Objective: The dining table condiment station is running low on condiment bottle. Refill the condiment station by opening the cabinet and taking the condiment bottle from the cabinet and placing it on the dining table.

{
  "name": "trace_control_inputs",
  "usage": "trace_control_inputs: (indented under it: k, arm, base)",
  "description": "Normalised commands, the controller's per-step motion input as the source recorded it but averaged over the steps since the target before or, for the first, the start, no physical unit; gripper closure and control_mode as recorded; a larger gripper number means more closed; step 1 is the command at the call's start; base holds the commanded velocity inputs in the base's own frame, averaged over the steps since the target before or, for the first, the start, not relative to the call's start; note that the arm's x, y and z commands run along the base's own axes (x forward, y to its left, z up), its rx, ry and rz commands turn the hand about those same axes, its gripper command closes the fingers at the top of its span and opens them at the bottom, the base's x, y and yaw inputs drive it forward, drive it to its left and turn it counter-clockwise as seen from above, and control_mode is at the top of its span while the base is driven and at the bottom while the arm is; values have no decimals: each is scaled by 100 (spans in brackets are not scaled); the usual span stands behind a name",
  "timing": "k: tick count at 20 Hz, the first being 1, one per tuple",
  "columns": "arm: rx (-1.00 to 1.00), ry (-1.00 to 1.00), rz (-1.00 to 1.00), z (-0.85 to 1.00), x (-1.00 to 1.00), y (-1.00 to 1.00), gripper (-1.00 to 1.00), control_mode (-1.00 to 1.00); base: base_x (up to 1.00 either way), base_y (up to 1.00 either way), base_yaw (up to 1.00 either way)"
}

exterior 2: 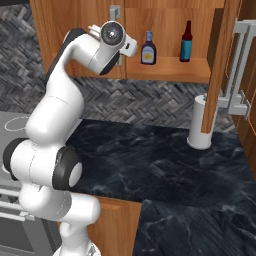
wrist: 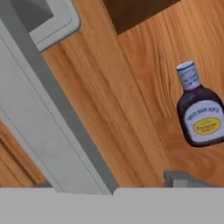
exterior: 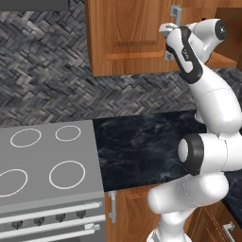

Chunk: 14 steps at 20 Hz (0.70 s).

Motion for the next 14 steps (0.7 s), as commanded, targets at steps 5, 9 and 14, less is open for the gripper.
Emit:
trace_control_inputs:
  k: [5,9,14]
  arm:
    - [0,-1,0,-2,3,0,100,-100]
    - [0,0,1,-4,2,3,100,-100]
    - [-1,6,6,12,-39,5,100,-100]
  base:
    - [0,0,0]
    - [0,0,0]
    - [0,0,0]
